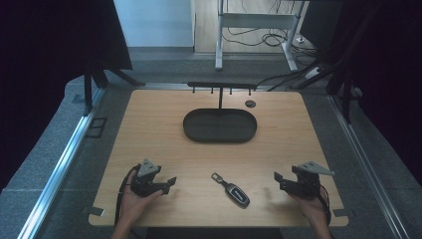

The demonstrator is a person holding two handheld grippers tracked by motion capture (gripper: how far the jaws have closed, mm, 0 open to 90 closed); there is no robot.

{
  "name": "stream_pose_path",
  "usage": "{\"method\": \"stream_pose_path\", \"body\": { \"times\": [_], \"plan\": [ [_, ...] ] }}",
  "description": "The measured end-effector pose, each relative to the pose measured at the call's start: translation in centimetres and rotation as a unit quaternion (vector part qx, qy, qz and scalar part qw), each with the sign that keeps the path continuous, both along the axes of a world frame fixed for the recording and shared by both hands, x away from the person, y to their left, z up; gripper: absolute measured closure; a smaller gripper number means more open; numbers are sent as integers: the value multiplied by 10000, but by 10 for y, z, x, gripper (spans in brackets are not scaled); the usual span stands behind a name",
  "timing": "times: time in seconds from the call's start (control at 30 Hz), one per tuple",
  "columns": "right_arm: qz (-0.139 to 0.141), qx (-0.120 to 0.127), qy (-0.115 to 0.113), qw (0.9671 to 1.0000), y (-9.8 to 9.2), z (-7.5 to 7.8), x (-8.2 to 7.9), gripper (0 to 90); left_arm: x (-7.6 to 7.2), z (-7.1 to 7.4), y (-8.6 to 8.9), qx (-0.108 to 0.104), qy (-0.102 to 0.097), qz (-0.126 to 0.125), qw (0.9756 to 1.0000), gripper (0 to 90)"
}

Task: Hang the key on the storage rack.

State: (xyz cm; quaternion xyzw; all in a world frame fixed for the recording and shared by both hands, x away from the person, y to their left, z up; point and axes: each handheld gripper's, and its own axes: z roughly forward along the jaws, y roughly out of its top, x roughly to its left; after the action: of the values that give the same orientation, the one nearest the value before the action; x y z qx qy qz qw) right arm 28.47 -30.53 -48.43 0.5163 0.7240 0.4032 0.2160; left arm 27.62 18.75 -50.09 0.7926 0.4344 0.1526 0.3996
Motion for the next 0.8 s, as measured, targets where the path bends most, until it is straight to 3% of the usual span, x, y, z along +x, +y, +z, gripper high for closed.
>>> {"method": "stream_pose_path", "body": {
  "times": [0.27, 0.4, 0.5, 0.8],
  "plan": [
    [-171, -68, -57, 9998, -3, -1, 0, 231, -2, 0, -5, -45, 72, -143, 9999, 234],
    [-83, 26, 53, 9999, -8, 2, 0, 284, -3, 3, -4, -111, 118, -62, 9998, 234],
    [-34, 38, -5, 10000, -9, 5, -1, 295, -4, 4, -4, -102, 120, 2, 9999, 243],
    [178, 48, -68, 9998, -9, 9, 0, 342, -5, 1, -6, -215, 164, -283, 9992, 222]
  ]
}}
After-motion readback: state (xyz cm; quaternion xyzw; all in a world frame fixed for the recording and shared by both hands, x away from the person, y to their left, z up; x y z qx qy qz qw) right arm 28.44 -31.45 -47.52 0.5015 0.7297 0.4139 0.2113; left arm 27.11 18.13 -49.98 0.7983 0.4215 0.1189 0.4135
